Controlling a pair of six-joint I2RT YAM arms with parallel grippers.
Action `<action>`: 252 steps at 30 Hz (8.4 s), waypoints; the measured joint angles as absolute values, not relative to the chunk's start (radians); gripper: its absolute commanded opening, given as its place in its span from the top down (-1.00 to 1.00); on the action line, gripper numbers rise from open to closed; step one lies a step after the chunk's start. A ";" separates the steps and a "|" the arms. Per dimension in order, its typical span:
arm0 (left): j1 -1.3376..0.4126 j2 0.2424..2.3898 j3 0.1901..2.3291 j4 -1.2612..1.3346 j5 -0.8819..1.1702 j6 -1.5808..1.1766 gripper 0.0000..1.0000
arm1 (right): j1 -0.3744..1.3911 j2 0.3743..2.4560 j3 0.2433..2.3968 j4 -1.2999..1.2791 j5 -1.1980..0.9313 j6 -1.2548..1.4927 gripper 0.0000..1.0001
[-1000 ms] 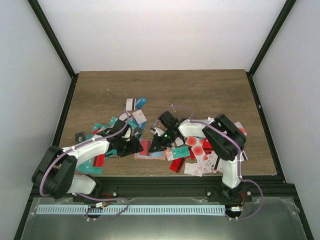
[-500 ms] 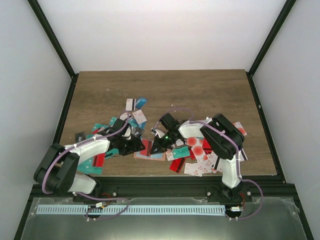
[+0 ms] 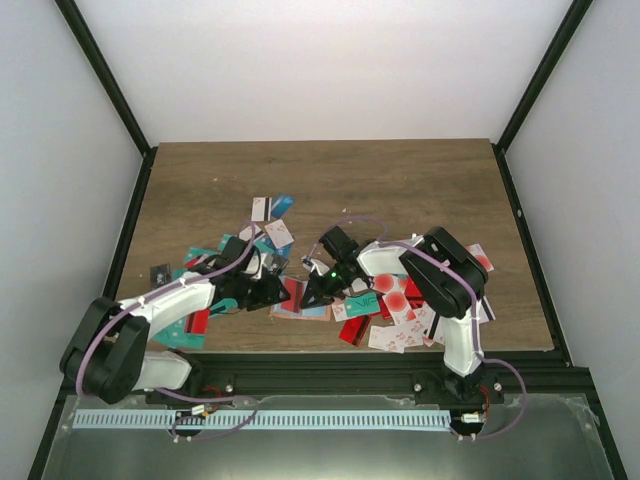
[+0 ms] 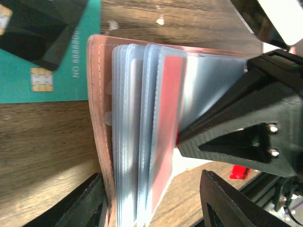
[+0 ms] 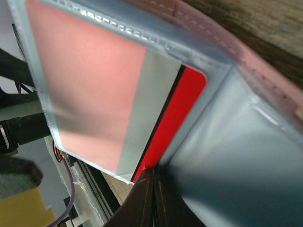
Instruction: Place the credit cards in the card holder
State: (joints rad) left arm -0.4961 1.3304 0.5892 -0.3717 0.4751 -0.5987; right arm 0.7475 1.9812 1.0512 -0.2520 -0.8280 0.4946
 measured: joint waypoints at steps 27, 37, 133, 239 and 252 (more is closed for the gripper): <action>-0.534 1.325 0.694 -0.430 0.471 -0.488 0.44 | 0.756 2.004 1.095 -0.257 -0.828 0.543 0.89; -0.577 1.365 0.742 -0.457 0.445 -0.449 0.43 | 0.756 2.001 1.140 -0.322 -0.765 0.544 0.82; -0.651 1.615 0.891 -0.582 0.398 -0.337 0.19 | 0.638 1.628 0.889 -0.489 -0.582 0.555 0.74; -0.711 1.742 0.991 -0.570 0.344 -0.385 0.15 | 0.658 1.842 1.098 -0.547 -0.645 0.604 0.99; -0.708 1.738 0.985 -0.566 0.346 -0.384 0.20 | 0.657 1.869 1.125 -0.567 -0.658 0.627 0.99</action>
